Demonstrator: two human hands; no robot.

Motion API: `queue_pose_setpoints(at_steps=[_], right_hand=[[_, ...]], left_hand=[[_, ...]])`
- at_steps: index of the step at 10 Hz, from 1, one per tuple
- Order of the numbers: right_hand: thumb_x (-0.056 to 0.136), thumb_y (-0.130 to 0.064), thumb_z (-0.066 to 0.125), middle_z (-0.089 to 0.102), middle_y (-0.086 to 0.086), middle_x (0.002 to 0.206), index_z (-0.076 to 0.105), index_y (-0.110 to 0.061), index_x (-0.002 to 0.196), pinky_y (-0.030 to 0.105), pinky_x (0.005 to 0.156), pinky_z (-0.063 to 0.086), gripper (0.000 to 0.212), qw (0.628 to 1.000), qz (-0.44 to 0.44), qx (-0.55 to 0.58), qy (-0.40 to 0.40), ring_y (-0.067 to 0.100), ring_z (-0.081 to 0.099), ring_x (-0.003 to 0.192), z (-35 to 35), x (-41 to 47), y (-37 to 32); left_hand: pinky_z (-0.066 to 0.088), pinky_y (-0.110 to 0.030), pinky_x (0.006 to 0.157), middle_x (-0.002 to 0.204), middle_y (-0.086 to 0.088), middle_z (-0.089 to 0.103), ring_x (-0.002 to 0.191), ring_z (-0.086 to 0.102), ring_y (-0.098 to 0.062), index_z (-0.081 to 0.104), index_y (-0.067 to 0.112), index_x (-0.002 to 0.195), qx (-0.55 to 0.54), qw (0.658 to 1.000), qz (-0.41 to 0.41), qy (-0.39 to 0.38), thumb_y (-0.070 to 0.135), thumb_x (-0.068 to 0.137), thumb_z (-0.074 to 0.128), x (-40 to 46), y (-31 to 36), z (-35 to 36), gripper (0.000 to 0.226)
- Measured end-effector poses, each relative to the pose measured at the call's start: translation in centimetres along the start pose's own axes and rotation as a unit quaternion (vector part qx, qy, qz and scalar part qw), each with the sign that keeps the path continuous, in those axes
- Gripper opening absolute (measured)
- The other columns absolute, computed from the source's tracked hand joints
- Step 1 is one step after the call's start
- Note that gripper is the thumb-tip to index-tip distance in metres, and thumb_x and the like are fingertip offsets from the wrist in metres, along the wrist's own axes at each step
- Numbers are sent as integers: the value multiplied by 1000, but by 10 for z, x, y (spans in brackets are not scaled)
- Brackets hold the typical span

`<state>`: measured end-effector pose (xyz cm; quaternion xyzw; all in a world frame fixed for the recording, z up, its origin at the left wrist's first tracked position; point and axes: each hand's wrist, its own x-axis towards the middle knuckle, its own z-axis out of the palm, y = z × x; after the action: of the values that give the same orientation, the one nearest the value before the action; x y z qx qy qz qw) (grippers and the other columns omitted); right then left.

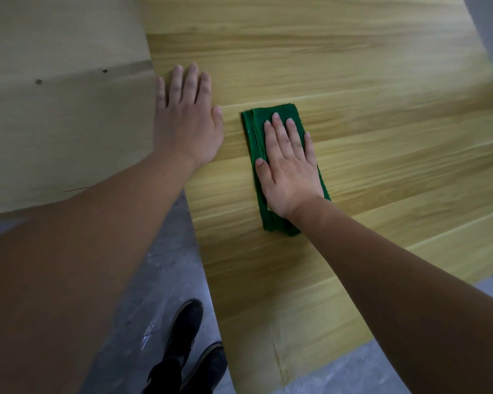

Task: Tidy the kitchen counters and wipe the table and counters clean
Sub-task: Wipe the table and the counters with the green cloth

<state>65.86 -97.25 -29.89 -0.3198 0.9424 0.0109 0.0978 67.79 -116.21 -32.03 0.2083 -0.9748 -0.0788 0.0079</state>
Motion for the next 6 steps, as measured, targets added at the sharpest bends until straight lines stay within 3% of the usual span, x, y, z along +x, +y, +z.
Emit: queue_pose_setpoints(at_steps=[3, 6], right_hand=[[100, -37, 14, -13, 0, 160, -5, -15, 153, 41, 119, -10, 60, 1000, -1, 5, 2, 18, -16, 147, -1, -2, 0], [101, -37, 15, -14, 2, 160, -7, -13, 153, 42, 119, -11, 61, 1000, -5, 0, -4, 20, -16, 146, 1, -4, -1]], left_hand=[[-1, -42, 121, 162, -9, 3, 149, -2, -24, 8, 7, 153, -20, 1000, 20, -9, 37, 102, 20, -29, 3, 1, 60], [-1, -37, 121, 161, -6, 12, 149, 3, -21, 20, 6, 151, -90, 996, 18, 20, 22, 104, 26, -28, -2, 1, 50]])
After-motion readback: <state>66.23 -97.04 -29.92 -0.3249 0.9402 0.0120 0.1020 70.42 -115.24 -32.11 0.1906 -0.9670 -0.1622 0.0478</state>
